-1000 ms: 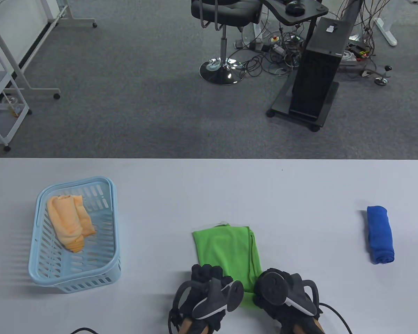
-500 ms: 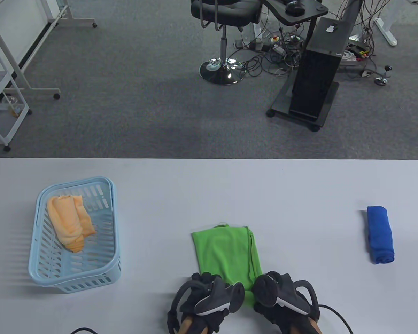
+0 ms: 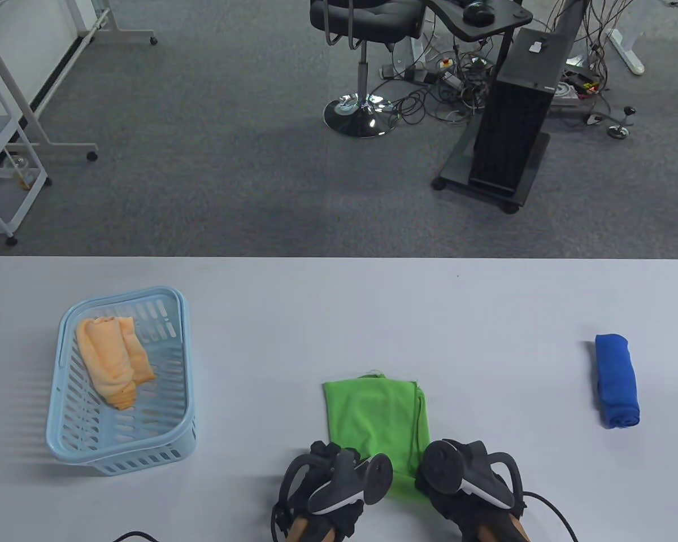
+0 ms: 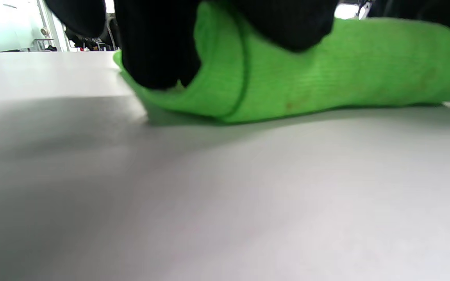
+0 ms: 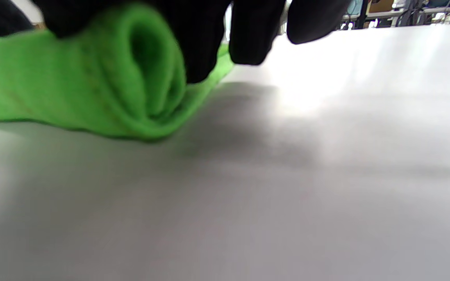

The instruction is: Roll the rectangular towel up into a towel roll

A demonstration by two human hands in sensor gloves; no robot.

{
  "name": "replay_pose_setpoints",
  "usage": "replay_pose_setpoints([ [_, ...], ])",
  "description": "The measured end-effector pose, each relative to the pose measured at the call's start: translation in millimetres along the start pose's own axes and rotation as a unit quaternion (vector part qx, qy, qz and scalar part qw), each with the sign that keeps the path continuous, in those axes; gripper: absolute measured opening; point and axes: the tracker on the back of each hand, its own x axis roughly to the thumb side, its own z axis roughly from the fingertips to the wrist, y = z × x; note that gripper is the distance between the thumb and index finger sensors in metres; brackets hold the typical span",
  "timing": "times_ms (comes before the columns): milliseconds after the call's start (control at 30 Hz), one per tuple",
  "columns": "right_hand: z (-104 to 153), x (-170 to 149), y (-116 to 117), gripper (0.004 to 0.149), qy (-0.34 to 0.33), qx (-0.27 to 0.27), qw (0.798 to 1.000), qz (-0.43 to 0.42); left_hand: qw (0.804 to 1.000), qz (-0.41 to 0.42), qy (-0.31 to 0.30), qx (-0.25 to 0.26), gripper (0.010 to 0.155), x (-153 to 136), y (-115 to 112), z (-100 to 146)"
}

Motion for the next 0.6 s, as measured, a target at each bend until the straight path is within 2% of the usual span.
replay_pose_setpoints([
  [100, 0, -2, -3, 0.049, -0.001, -0.026, 0.999, -0.027, 1.0, 0.011, 0.02, 0.01, 0.057, -2, 1, -3],
  [200, 3, 1, -9, 0.046, -0.024, -0.061, 0.996, -0.064, 0.999, 0.023, 0.035, 0.004, 0.051, -5, 0, -5],
  [300, 3, 4, -7, 0.048, -0.032, -0.036, 0.997, -0.052, 0.999, 0.026, 0.043, 0.007, 0.044, -7, -3, -7],
  [433, 0, 4, -3, 0.06, -0.018, -0.014, 1.0, -0.011, 0.999, -0.002, 0.038, 0.03, 0.044, -2, 2, -4],
  [500, 0, 4, -1, 0.066, -0.018, -0.007, 1.0, -0.008, 0.999, -0.011, 0.021, 0.025, 0.052, 0, 3, -1],
  [567, -2, 7, 3, 0.074, -0.016, 0.015, 1.0, 0.016, 1.0, 0.01, -0.017, 0.011, 0.074, 1, 3, 1],
  [600, -3, 9, 6, 0.077, -0.009, 0.032, 0.999, 0.038, 1.0, -0.004, -0.008, 0.004, 0.076, 2, 1, 1],
])
